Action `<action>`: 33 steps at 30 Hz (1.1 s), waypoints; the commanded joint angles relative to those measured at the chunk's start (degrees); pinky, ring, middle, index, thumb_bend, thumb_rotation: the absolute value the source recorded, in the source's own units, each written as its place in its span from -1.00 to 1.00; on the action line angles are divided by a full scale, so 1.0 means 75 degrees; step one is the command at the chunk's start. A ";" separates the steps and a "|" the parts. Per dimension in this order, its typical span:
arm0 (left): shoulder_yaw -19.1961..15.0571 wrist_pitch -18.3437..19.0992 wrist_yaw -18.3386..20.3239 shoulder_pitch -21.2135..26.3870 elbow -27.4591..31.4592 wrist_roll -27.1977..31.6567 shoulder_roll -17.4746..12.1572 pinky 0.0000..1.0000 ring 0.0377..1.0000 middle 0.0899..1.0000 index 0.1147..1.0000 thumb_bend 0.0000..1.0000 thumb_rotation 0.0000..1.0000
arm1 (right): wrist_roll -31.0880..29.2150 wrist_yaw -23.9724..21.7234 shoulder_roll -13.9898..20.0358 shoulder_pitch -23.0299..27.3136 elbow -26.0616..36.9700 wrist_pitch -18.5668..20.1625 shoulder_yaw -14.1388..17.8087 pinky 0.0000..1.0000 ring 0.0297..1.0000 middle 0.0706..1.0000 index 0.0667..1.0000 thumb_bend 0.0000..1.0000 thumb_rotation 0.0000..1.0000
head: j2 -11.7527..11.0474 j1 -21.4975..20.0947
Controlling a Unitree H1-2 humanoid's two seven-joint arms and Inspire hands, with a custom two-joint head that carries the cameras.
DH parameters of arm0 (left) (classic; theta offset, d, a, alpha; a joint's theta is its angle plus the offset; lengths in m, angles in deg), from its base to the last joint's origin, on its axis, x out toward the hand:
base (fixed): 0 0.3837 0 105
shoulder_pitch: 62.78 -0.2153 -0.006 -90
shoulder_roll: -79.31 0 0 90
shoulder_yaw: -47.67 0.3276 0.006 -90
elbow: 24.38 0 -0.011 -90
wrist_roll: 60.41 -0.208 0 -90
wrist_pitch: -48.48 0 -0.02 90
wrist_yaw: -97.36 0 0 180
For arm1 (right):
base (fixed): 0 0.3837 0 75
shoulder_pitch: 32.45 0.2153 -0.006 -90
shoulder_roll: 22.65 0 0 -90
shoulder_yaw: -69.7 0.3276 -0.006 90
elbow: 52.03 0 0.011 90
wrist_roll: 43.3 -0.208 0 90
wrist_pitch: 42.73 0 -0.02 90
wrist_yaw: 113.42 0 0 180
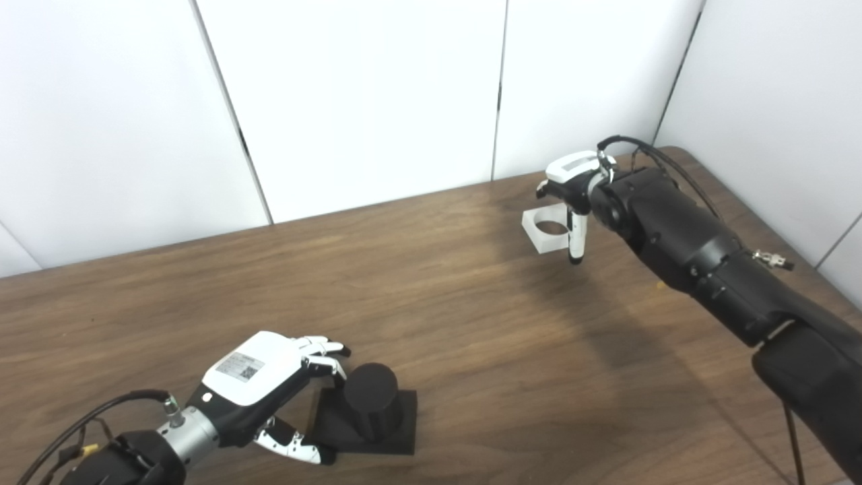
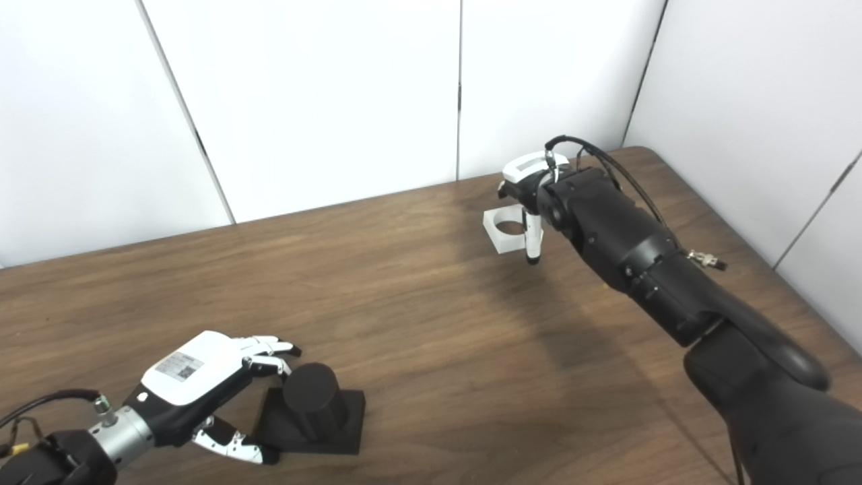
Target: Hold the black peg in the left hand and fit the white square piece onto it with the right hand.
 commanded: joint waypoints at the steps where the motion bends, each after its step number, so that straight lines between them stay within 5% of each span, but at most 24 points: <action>1: 0.0288 -0.0056 0.0640 -0.0337 0.0037 -0.0218 -0.0202 0.51 0.75 0.71 -0.15 0.05 -0.88 | 0.0038 0.0299 0.0121 0.0359 0.0048 -0.0019 0.0095 0.61 0.81 0.84 0.72 0.71 -0.67 | 0.0019 0.0004; 21: 0.0163 -0.0086 0.0676 -0.0377 0.0169 -0.0109 -0.0235 0.48 0.73 0.69 -0.15 0.05 -0.88 | 0.0040 0.0798 0.0095 0.0177 -0.0487 -0.0094 -0.0076 0.51 0.75 0.82 0.44 0.61 -0.67 | 0.0112 0.0004; 25: 0.0162 -0.0034 0.0736 -0.0393 0.0206 -0.0094 -0.0237 0.48 0.72 0.69 -0.15 0.05 -0.88 | 0.0077 0.0926 0.0116 0.0124 -0.0579 -0.0037 -0.0085 0.49 0.74 0.78 0.25 0.61 -0.69 | 0.0128 0.0007; 27: 0.0165 -0.0009 0.0771 -0.0396 0.0222 -0.0105 -0.0236 0.48 0.72 0.70 -0.15 0.05 -0.88 | -0.0002 0.1008 0.0127 0.0080 -0.0597 -0.0034 -0.0031 0.51 0.74 0.76 -0.02 0.17 -0.71 | 0.0132 0.0010; 33: 0.0158 -0.0055 0.0741 -0.0397 0.0187 -0.0104 -0.0225 0.48 0.72 0.69 -0.15 0.05 -0.88 | -0.0131 0.1372 0.0203 -0.0056 -0.0537 -0.0129 0.0092 0.59 0.70 0.58 -0.11 0.05 -0.73 | 0.0164 0.0014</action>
